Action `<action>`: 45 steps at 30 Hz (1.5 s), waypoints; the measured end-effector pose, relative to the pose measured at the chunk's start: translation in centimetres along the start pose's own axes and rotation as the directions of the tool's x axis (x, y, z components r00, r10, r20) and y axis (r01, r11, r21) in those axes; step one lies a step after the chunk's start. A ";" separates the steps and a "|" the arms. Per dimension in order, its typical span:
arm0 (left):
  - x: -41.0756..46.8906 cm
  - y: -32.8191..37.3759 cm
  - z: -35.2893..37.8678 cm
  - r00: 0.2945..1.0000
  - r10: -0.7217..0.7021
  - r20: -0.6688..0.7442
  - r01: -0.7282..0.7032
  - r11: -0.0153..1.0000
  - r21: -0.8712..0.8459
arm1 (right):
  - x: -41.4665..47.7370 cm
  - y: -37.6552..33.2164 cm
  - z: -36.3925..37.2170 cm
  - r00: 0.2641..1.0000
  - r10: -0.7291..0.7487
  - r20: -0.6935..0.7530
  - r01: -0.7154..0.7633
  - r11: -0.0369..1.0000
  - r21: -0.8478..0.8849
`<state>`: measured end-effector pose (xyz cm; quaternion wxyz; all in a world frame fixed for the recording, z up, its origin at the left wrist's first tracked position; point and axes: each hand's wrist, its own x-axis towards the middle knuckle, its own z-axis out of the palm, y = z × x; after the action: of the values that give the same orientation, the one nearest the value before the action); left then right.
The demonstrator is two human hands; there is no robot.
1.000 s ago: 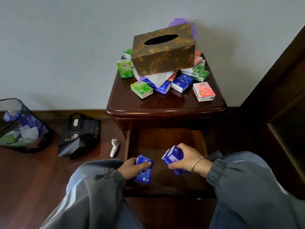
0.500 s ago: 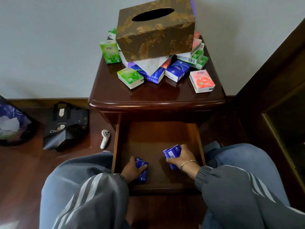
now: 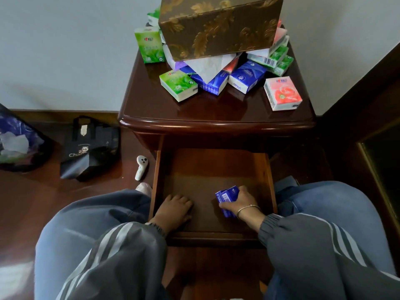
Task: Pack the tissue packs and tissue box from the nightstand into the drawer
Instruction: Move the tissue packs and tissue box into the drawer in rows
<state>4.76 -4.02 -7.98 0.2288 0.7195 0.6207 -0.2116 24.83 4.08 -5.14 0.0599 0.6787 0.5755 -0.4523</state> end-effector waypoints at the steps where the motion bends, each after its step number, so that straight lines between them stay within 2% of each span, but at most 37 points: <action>1: 0.0 -0.1 0.1 1.000 -0.010 0.007 0.010 0.999 0.045 | 0.0 -0.1 0.2 1.000 0.004 0.014 -0.004 1.000 -0.012; 4: -0.5 -0.5 0.1 0.999 -0.036 -0.027 0.040 0.986 0.163 | 0.2 -0.3 1.0 0.999 -0.002 0.052 0.004 0.999 -0.040; 6: -1.0 -0.7 0.0 0.989 -0.039 -0.143 0.060 0.988 0.145 | 0.3 -0.6 1.8 0.997 -0.018 0.074 0.023 0.998 -0.064; 8: -1.8 -0.8 -0.5 0.931 -0.117 -0.347 0.118 0.993 -0.018 | 0.4 -0.9 3.0 0.996 -0.025 0.084 0.032 0.995 -0.091; 10: -2.7 -1.2 -0.8 0.788 -0.305 -0.535 0.174 0.944 -0.281 | 0.4 -1.3 4.2 0.997 -0.020 0.079 0.029 0.993 -0.114; 11: -3.3 -1.5 -0.7 0.704 -0.420 -0.572 0.192 0.889 -0.417 | 0.5 -1.5 4.9 0.997 -0.012 0.075 0.021 0.992 -0.123; 12: -3.9 -1.9 -0.4 0.645 -0.533 -0.547 0.198 0.809 -0.554 | 0.5 -1.6 5.5 0.998 -0.008 0.066 0.017 0.990 -0.137; 13: -4.4 -2.3 -0.1 0.623 -0.630 -0.463 0.195 0.698 -0.689 | 0.5 -1.7 6.0 0.999 -0.007 0.054 0.016 0.987 -0.158; 15: -5.0 -2.9 0.4 0.644 -0.733 -0.221 0.183 0.428 -0.885 | 0.5 -1.8 7.0 1.000 -0.015 0.021 0.019 0.980 -0.200; 16: -5.1 -2.9 0.4 0.656 -0.743 -0.136 0.164 0.316 -0.935 | 0.5 -1.9 7.4 1.000 -0.017 0.013 0.019 0.979 -0.205; 17: -5.2 -3.0 0.3 0.666 -0.741 -0.086 0.153 0.248 -0.957 | 0.5 -1.9 7.8 1.000 -0.010 0.019 0.013 0.980 -0.198; 21: -5.2 -3.1 0.3 0.728 -0.686 -0.008 0.192 0.216 -0.957 | 0.8 -2.9 7.7 0.987 0.076 0.142 -0.062 0.993 -0.101; 24: -5.3 -4.2 0.0 0.757 -0.652 0.043 0.190 0.156 -0.969 | 1.1 -3.9 6.3 0.968 0.160 0.194 -0.139 0.983 -0.118; 26: -5.5 -4.8 -0.3 0.762 -0.644 0.069 0.151 0.073 -0.986 | 1.7 -3.8 5.9 0.960 0.182 0.213 -0.167 0.982 -0.087; 29: -5.8 -5.3 -0.5 0.780 -0.610 0.140 0.120 -0.075 -0.990 | 1.6 -3.6 7.0 0.944 0.174 0.282 -0.220 0.965 0.142; 31: -5.9 -5.6 -0.5 0.799 -0.573 0.181 0.123 -0.139 -0.983 | 1.2 -3.5 8.4 0.937 0.129 0.323 -0.196 0.963 0.186; 34: -6.1 -5.8 -0.8 0.839 -0.488 0.241 0.091 -0.311 -0.946 | 0.5 -4.2 10.1 0.942 0.043 0.333 -0.104 0.981 0.165; 35: -6.1 -5.9 -0.9 0.847 -0.467 0.255 0.094 -0.341 -0.935 | 0.4 -4.3 10.3 0.948 0.011 0.318 -0.047 0.993 0.106; 37: -6.2 -6.1 -0.9 0.856 -0.446 0.261 0.114 -0.330 -0.937 | 0.6 -4.5 10.2 0.942 -0.004 0.335 0.001 1.000 0.008; 39: -6.1 -6.3 -0.7 0.861 -0.440 0.255 0.121 -0.310 -0.943 | 0.7 -4.6 9.4 0.910 0.020 0.414 -0.010 1.000 -0.025; 41: -6.1 -6.4 -0.8 0.864 -0.436 0.252 0.125 -0.298 -0.946 | 1.4 -4.6 8.7 0.910 0.027 0.413 0.006 0.997 -0.080; 43: -6.1 -6.5 -0.8 0.866 -0.433 0.249 0.127 -0.290 -0.948 | 1.7 -4.9 8.3 0.941 -0.080 0.327 0.125 0.985 -0.117; 45: -6.2 -6.5 -0.7 0.865 -0.436 0.248 0.128 -0.286 -0.950 | 1.8 -5.4 8.6 0.925 -0.213 0.315 0.247 0.966 -0.072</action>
<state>-2.55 -7.70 -4.16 0.5722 0.1213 0.7228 0.3680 15.49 1.95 -9.01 0.1315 0.5241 0.6592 -0.5229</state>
